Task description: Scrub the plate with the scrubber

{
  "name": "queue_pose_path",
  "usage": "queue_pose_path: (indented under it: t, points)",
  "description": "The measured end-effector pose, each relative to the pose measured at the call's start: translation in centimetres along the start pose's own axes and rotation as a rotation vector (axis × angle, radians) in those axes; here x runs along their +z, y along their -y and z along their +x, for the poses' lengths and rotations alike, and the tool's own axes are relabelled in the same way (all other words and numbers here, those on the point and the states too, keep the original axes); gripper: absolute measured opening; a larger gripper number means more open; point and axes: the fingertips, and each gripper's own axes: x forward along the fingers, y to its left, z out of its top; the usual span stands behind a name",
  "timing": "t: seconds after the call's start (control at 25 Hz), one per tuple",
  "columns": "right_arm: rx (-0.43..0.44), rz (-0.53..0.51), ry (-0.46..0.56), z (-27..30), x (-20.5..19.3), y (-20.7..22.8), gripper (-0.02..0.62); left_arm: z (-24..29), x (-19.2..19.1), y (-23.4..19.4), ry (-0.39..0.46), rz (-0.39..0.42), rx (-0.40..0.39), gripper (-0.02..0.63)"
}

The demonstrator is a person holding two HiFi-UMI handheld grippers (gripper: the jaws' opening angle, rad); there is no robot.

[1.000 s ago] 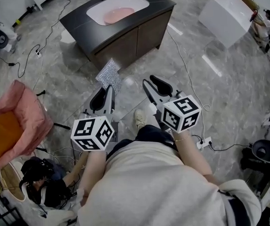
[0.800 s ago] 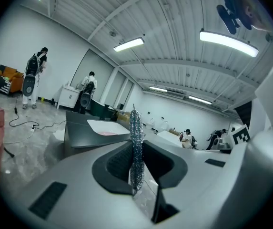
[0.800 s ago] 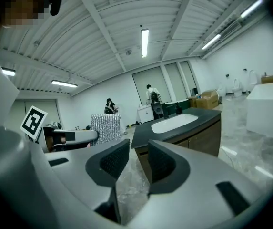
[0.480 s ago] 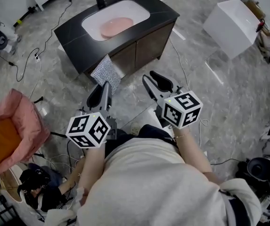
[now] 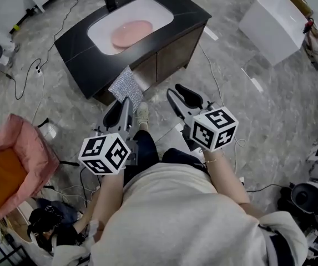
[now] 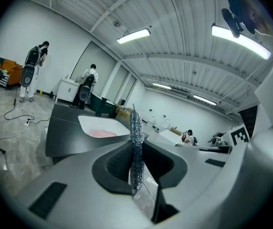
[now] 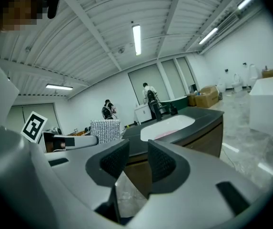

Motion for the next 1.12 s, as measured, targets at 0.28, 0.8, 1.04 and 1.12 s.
queue_pose_path:
  t: [0.28, 0.8, 1.04, 1.12]
  points:
    - [-0.016, -0.008, 0.002, 5.2, 2.9, 3.2, 0.115, 6.5, 2.0, -2.4, -0.018, -0.042, -0.037, 0.077]
    - [-0.082, 0.011, 0.033, 17.2, 11.0, 10.5, 0.132, 21.5, 9.9, -7.5, -0.071, -0.003, -0.135, 0.077]
    - [-0.142, 0.030, 0.050, 21.0, 13.2, 12.9, 0.132, 27.2, 12.8, -8.8, -0.084, 0.031, -0.206, 0.077]
    - [-0.163, 0.040, 0.046, 21.9, 13.4, 13.6, 0.132, 28.5, 13.0, -9.4, -0.095, 0.020, -0.216, 0.077]
